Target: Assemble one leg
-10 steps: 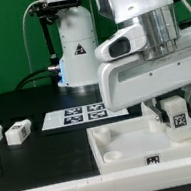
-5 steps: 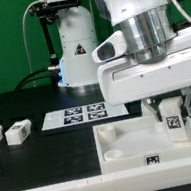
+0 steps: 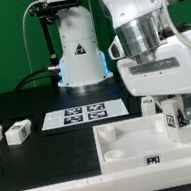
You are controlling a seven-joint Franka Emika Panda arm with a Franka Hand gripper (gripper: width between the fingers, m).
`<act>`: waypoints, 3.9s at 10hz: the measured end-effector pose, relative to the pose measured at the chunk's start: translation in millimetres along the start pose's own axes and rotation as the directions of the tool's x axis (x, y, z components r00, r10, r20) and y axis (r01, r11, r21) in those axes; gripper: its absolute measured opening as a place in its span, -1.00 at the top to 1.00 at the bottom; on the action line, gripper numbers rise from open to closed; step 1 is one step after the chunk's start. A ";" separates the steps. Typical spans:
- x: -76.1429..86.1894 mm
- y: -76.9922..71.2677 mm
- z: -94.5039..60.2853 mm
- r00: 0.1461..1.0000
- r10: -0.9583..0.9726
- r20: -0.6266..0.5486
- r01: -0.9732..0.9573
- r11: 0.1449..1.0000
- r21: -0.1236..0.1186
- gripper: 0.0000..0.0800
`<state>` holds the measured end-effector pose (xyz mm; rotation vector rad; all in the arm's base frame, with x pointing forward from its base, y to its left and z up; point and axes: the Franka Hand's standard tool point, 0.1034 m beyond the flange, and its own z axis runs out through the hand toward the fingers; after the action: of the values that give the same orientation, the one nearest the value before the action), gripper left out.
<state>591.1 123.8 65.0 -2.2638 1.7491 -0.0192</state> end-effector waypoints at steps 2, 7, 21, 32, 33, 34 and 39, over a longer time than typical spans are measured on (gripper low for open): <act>-0.4 0.0 0.2 0.997 0.075 0.004 -0.075 0.997 0.003 0.26; -1.7 -0.5 0.2 0.975 -0.223 -0.002 0.223 0.975 -0.002 -0.61; 0.2 -12.1 -1.4 0.250 -0.968 0.026 0.967 0.248 -0.057 0.09; 9.3 -3.9 -1.7 0.883 -0.466 -0.056 0.464 0.885 -0.033 0.26; 9.0 -3.6 -1.3 0.918 -0.392 -0.055 0.392 0.920 -0.025 0.26; 8.6 -3.3 -0.9 0.972 -0.231 -0.049 0.231 0.973 -0.008 0.26; 8.2 -3.0 -0.7 0.989 -0.144 -0.038 0.144 0.990 0.004 -0.43</act>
Offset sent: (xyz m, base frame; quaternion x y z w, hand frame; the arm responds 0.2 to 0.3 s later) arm 0.0000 0.0000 0.0000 0.0000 0.0000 -0.0899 0.9960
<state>596.0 116.6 65.1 -2.3952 1.5967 -0.0968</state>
